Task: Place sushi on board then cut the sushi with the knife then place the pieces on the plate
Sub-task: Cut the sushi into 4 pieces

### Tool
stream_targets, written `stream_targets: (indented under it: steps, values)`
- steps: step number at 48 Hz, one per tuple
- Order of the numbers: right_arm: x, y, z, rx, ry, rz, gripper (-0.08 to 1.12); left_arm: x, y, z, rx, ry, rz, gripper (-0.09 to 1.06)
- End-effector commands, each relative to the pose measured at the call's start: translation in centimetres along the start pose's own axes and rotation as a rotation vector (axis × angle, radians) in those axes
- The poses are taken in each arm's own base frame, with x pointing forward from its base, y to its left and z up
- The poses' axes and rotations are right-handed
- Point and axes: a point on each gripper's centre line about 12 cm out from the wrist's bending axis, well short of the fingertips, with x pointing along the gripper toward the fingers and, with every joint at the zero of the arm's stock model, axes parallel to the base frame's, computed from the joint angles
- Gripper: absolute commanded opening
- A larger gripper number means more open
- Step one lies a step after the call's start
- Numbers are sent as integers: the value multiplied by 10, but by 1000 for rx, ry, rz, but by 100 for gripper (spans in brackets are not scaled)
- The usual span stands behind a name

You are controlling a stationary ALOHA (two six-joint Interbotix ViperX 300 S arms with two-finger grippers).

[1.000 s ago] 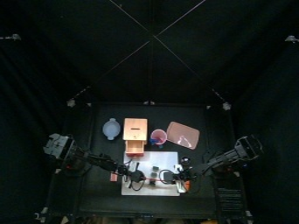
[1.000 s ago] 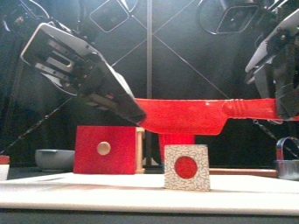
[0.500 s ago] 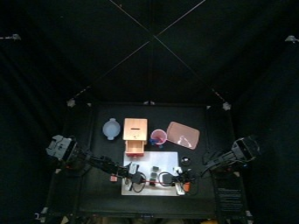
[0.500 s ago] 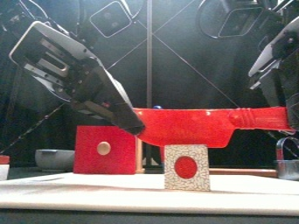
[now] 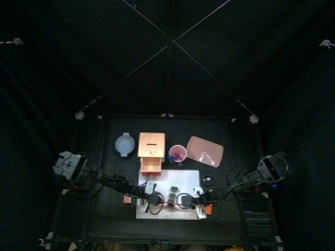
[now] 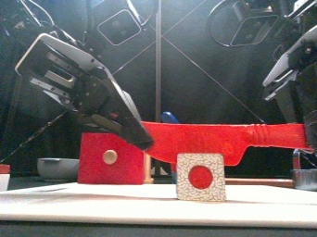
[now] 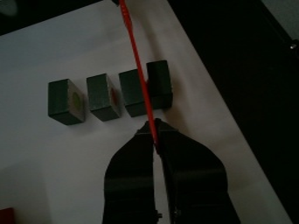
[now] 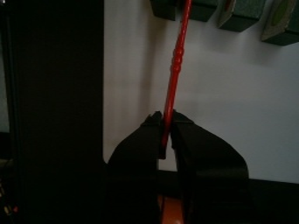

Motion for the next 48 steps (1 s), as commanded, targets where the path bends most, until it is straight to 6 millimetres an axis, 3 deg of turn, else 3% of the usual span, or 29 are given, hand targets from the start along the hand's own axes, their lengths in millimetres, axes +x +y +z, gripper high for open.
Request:
stream_targets:
  steps: [1,16,31,42,48]
  values:
    - [0,11,-8,-36,20,12,44,1,-2,-18,6,59,-8,33]
    - [10,12,-8,-42,29,9,44,8,-11,-25,8,85,-25,33]
    - [-14,10,3,-90,-1,-16,44,-27,0,14,25,-55,-2,33]
    - [-42,1,3,-99,-23,-38,44,-52,27,39,65,-177,65,33]
    - [-54,-8,-5,-79,-57,-36,44,-66,51,53,23,-342,153,41]
